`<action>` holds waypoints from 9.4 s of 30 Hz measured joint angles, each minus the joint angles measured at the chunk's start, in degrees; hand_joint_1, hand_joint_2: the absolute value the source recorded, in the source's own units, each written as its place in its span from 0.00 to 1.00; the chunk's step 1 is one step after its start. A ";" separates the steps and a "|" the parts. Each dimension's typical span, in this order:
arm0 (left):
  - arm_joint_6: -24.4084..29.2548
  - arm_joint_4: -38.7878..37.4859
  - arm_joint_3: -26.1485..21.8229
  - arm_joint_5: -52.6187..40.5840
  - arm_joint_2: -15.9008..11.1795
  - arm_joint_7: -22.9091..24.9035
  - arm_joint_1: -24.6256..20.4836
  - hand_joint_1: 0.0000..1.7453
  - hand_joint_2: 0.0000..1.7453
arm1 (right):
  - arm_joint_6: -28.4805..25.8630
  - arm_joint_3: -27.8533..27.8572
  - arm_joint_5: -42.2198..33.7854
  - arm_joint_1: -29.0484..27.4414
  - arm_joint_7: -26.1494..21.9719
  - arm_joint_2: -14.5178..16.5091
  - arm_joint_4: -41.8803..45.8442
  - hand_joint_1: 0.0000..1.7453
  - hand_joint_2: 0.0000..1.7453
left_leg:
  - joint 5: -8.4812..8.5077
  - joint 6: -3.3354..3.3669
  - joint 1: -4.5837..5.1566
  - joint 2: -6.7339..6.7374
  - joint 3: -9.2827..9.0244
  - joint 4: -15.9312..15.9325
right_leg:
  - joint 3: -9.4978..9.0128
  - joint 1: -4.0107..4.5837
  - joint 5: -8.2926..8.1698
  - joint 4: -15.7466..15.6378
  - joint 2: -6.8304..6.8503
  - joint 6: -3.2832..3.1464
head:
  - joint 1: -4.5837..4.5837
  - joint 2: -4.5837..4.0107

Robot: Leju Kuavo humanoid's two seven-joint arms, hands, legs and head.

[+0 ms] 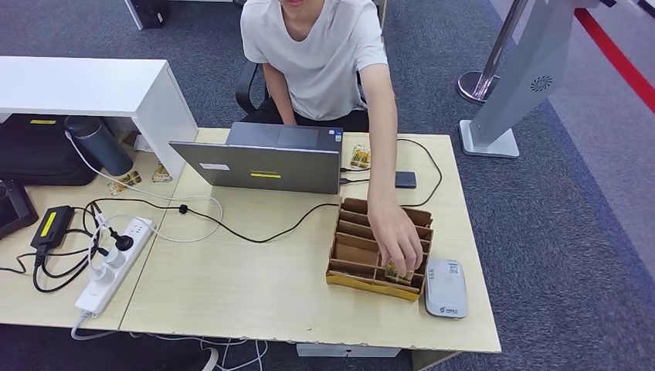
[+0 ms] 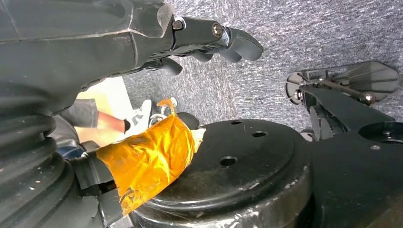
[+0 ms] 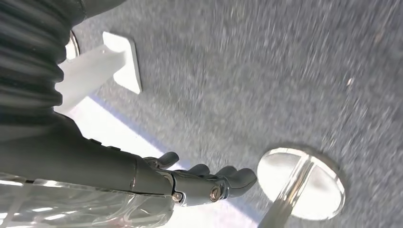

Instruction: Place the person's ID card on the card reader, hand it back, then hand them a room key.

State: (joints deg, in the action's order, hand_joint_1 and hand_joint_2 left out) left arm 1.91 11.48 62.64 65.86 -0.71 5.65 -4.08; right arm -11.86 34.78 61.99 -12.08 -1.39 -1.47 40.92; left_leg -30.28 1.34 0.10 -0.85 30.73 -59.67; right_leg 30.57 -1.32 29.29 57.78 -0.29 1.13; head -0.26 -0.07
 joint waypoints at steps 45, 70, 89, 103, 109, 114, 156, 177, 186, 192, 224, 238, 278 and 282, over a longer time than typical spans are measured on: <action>-5.81 -1.01 6.63 1.96 -1.76 -4.59 -0.11 0.00 1.00 | -0.81 15.12 8.80 3.55 -20.65 -16.02 46.57 0.00 1.00 | 0.02 0.02 0.12 -0.06 0.00 -0.03 | -0.02 0.00 -0.03 0.02 0.06 0.04 | 0.01 0.00; 2.24 -1.01 13.64 -4.13 -0.53 -1.67 -1.37 0.00 1.00 | -9.27 -29.17 11.24 11.33 -1.49 -20.39 56.50 0.00 1.00 | 0.07 0.03 0.01 -0.10 0.04 -0.03 | -0.03 0.00 -0.05 0.06 0.10 0.02 | 0.01 0.00; 5.05 -1.01 20.66 -11.85 0.14 -4.46 -3.67 0.00 1.00 | -10.74 -51.67 12.69 29.57 9.03 -12.27 44.85 0.00 1.00 | 0.17 -0.06 -0.02 -0.12 0.00 -0.03 | -0.02 0.01 -0.08 0.14 0.09 0.00 | 0.01 0.00; -4.79 -1.28 20.87 -7.73 -0.21 -7.10 -3.27 0.00 1.00 | -11.79 -56.16 5.45 36.23 6.75 -7.38 36.63 1.00 1.00 | 0.17 -0.06 -0.01 -0.16 0.04 -0.03 | 0.00 0.01 -0.09 0.14 0.11 0.01 | 0.02 0.00; -5.06 -1.47 20.87 -7.55 -0.26 -7.22 -3.12 0.00 1.00 | -11.76 -57.14 3.61 36.68 6.17 -6.87 35.42 1.00 1.00 | 0.17 -0.06 -0.01 -0.25 0.08 -0.03 | 0.01 0.00 -0.09 0.14 0.18 0.01 | 0.00 0.00; -5.08 -1.58 20.87 -7.42 -0.26 -7.22 -3.09 0.00 1.00 | -11.76 -57.52 3.04 36.69 6.07 -6.64 35.23 1.00 1.00 | 0.17 -0.06 -0.01 -0.25 0.08 -0.04 | 0.01 0.00 -0.09 0.13 0.19 0.02 | 0.00 0.00; -4.15 -1.71 19.50 -3.13 -0.39 -7.73 -1.04 0.00 1.00 | -22.17 -46.58 2.19 -2.56 1.02 -12.16 60.29 1.00 1.00 | 0.12 -0.05 -0.02 -0.23 0.12 -0.04 | 0.09 0.01 -0.06 0.03 0.21 0.01 | 0.00 0.00; -4.41 -1.84 19.50 -3.75 0.11 -9.45 -1.59 0.00 1.00 | -19.18 -54.08 1.76 1.22 2.03 -11.17 50.22 1.00 1.00 | 0.15 -0.06 -0.01 -0.24 0.08 -0.04 | 0.05 0.01 -0.08 0.04 0.16 0.01 | 0.00 0.00; -4.57 -1.84 19.50 -3.75 0.11 -9.35 -1.81 0.00 1.00 | -21.28 -59.28 -2.90 3.51 3.74 -10.03 42.32 1.00 1.00 | 0.15 -0.06 -0.02 -0.13 0.00 -0.04 | 0.02 0.01 -0.09 0.04 0.06 0.01 | 0.01 0.00; -4.75 -1.84 19.50 -3.58 0.10 -9.02 -2.03 0.00 1.00 | -23.74 -63.57 -5.85 4.15 6.56 -9.75 33.97 1.00 1.00 | 0.16 -0.06 -0.01 -0.11 -0.02 -0.04 | 0.00 0.01 -0.10 0.04 0.06 0.02 | 0.00 0.00; -4.47 -1.86 19.51 -4.68 -0.10 -7.43 -2.35 0.00 1.00 | -17.33 -50.01 4.80 16.61 2.29 -12.11 60.75 1.00 1.00 | 0.30 0.02 0.00 0.03 0.03 -0.06 | 0.05 -0.01 -0.34 0.07 -0.09 0.13 | 0.01 0.00; -5.03 -1.86 19.84 -5.75 0.65 -6.64 -5.02 0.00 1.00 | -10.94 -56.04 24.54 46.89 13.40 -11.34 29.60 1.00 1.00 | 0.58 0.07 0.01 -0.22 0.14 -0.09 | 0.07 -0.01 -0.54 0.11 0.10 0.15 | 0.01 0.00; -4.29 -2.37 19.91 -2.49 0.55 -5.67 -2.77 0.00 1.00 | -24.29 -57.45 26.09 19.35 9.54 -11.87 44.46 0.00 1.00 | 0.39 0.15 -0.01 -0.49 0.38 -0.06 | 0.25 0.01 -0.29 0.01 0.39 0.19 | 0.02 0.00; -3.93 -2.37 19.89 -1.21 0.51 -5.60 -1.89 0.00 1.00 | -24.89 -57.24 26.37 8.13 9.46 -13.73 55.13 0.00 1.00 | 0.31 0.10 -0.01 -0.46 0.47 -0.05 | 0.35 0.00 -0.23 0.01 0.36 0.17 | 0.00 0.00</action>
State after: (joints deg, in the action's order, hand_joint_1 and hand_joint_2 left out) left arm -2.02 9.11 82.54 64.64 -0.20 0.05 -5.97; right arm -36.75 -22.45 88.36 -3.95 8.07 -15.21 96.05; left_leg -29.97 1.43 0.08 -1.31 31.20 -59.72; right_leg 30.91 -1.32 29.06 57.79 0.07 1.30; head -0.26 -0.07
